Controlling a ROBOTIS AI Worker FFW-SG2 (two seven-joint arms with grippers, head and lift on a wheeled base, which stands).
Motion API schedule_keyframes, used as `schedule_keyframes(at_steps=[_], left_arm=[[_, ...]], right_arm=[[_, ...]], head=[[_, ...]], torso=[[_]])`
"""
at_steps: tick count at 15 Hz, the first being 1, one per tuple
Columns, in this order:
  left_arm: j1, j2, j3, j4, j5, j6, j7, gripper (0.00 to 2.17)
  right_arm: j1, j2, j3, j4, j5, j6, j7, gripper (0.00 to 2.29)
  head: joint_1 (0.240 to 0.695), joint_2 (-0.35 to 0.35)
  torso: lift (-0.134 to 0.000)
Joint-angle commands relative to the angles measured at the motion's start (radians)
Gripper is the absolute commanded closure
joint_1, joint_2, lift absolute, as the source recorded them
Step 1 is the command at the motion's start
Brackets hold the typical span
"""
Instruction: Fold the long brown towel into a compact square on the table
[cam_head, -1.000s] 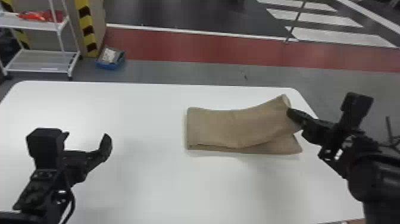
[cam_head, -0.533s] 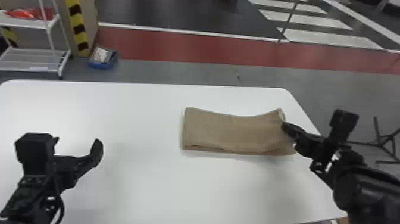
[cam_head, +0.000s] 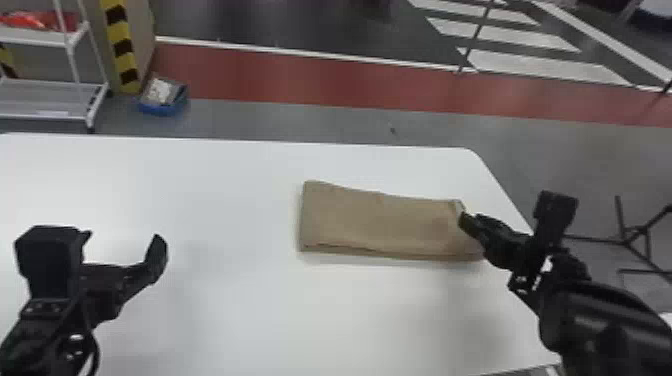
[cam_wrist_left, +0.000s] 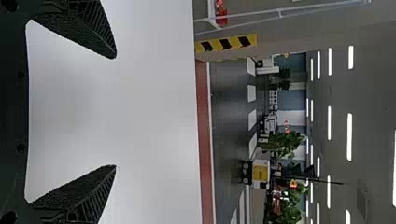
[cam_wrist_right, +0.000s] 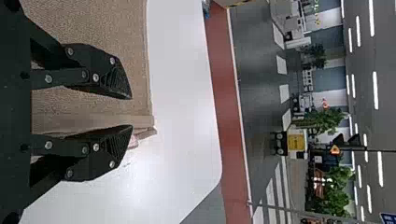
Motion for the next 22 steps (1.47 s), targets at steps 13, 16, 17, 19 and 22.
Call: schedule_keyframes(at_steps=[13,16,17,19,22], left_arm=[[-0.312,-0.126,-0.304,0.371,0.186,-0.056,-0.080,0.24],[-0.408,-0.126,-0.359,0.580,0.166,-0.185,-0.073,0.24],[-0.430,-0.126,-0.367,0.620,0.166,-0.206,-0.075,0.25],[-0.450,-0.126,-0.381,0.644,0.165,-0.212,-0.077,0.28],[-0.450,-0.126,-0.393,0.641,0.175,-0.212,-0.077,0.36]], right_arm=[[0.270,0.062,-0.152,-0.141,-0.154,-0.284,0.005,0.07],[0.285,0.063,-0.104,-0.141,-0.146,-0.315,0.012,0.07],[0.295,0.063,-0.086,-0.147,-0.144,-0.324,0.018,0.07],[0.301,0.063,-0.069,-0.152,-0.138,-0.327,0.018,0.07],[0.284,0.062,-0.051,-0.127,-0.118,-0.336,0.018,0.07]], head=[[0.695,-0.350],[0.695,-0.350],[0.695,-0.350],[0.695,-0.350],[0.695,-0.350]], torso=[[-0.123],[-0.123],[-0.123],[-0.123],[-0.123]])
